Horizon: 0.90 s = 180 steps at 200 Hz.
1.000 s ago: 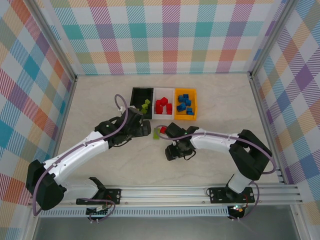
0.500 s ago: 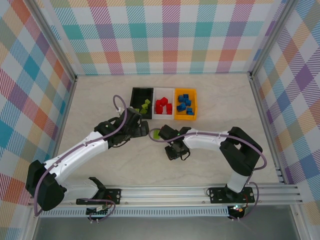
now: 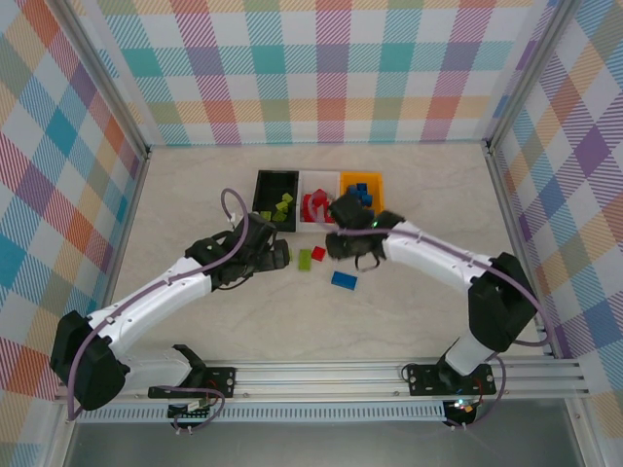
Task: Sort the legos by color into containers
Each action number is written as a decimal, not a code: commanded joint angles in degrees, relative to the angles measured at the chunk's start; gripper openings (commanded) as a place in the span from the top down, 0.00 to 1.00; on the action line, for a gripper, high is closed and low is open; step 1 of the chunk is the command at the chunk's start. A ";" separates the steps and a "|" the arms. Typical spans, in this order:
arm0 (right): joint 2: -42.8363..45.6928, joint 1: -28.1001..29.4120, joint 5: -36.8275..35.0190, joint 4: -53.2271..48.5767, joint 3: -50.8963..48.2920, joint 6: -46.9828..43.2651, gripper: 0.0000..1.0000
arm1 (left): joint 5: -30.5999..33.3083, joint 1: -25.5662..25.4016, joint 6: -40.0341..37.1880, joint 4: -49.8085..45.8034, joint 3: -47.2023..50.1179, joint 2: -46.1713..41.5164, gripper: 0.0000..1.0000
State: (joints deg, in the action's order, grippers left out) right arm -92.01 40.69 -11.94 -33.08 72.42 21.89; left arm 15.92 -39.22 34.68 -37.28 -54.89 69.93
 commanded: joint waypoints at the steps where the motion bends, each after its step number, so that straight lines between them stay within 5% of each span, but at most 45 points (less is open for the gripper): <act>1: -4.65 -5.65 -1.06 1.19 6.78 -1.49 0.71 | -1.13 0.55 1.69 0.68 1.23 -1.44 0.00; 63: -23.49 -13.03 -1.60 -2.99 27.73 1.18 0.70 | -2.72 0.55 2.99 -0.69 4.20 -4.72 0.00; 94: -24.34 -13.97 -0.41 -3.71 31.04 0.49 0.44 | -2.86 0.55 3.16 -0.68 5.28 -6.25 0.00; 142: -8.67 -10.10 2.92 0.13 14.95 -1.54 0.33 | -3.18 0.57 2.90 -0.08 4.81 -6.46 0.00; 180: 1.10 -3.99 12.18 1.34 -1.96 -1.90 0.30 | -2.83 0.64 2.15 -0.01 4.18 -6.22 0.00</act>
State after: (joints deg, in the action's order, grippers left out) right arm -93.49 33.26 -6.96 -32.10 78.06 21.32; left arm 12.95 -39.22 36.86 -37.32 -50.06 64.40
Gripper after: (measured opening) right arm 0.696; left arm 0.999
